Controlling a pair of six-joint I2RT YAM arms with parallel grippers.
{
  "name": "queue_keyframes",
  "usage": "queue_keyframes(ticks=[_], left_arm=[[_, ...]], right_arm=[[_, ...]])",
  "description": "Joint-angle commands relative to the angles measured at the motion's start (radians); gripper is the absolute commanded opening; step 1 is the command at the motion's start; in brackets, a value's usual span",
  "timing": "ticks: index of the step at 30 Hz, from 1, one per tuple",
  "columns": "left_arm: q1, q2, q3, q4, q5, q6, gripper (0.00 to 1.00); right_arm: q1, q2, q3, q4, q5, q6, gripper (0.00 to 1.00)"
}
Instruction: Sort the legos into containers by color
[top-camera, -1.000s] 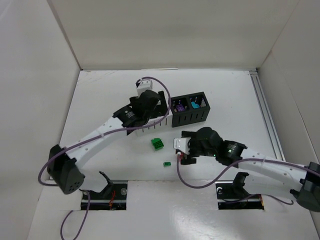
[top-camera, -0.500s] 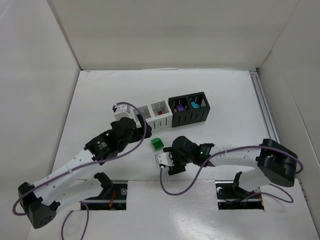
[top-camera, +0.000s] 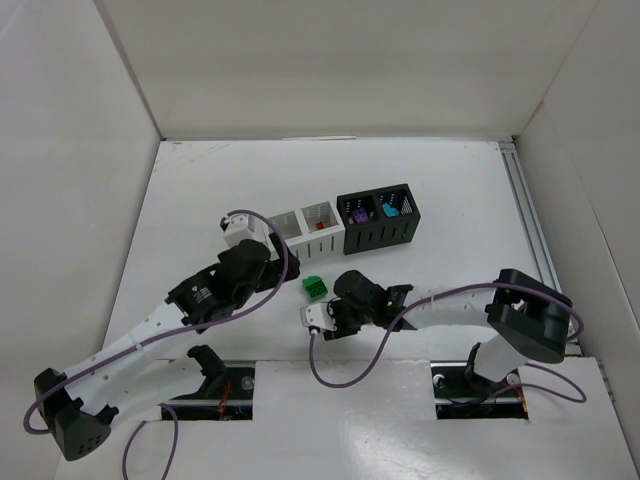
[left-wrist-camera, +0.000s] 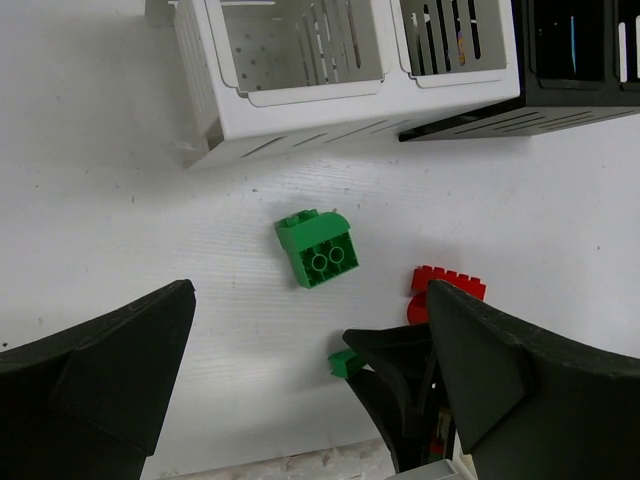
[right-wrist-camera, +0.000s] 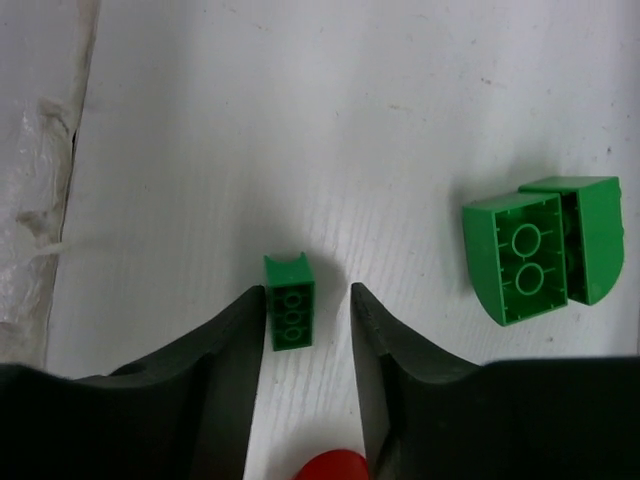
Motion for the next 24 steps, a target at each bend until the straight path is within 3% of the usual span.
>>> queue_keyframes(ticks=[1,9,13,18,24], left_arm=[[-0.007,-0.017,-0.009,-0.015,-0.022,-0.014,1.00],[-0.007,-0.035,-0.009,-0.058,-0.040,-0.043,1.00],[-0.007,-0.035,-0.009,-0.058,-0.040,-0.043,1.00],[-0.007,-0.012,-0.020,-0.049,-0.019,-0.061,1.00],[-0.007,0.031,-0.057,0.027,0.021,-0.062,1.00]], right_arm=[[0.007,0.032,0.029,0.035,-0.062,0.014,0.43],[0.007,0.048,0.038,0.035,-0.107,0.014,0.24],[0.007,-0.045,0.038,0.014,-0.075,0.023,0.19],[0.007,-0.191,0.172,-0.123,0.068,-0.015,0.19],[-0.106,-0.173,0.394,-0.232,0.232,-0.092,0.19]])
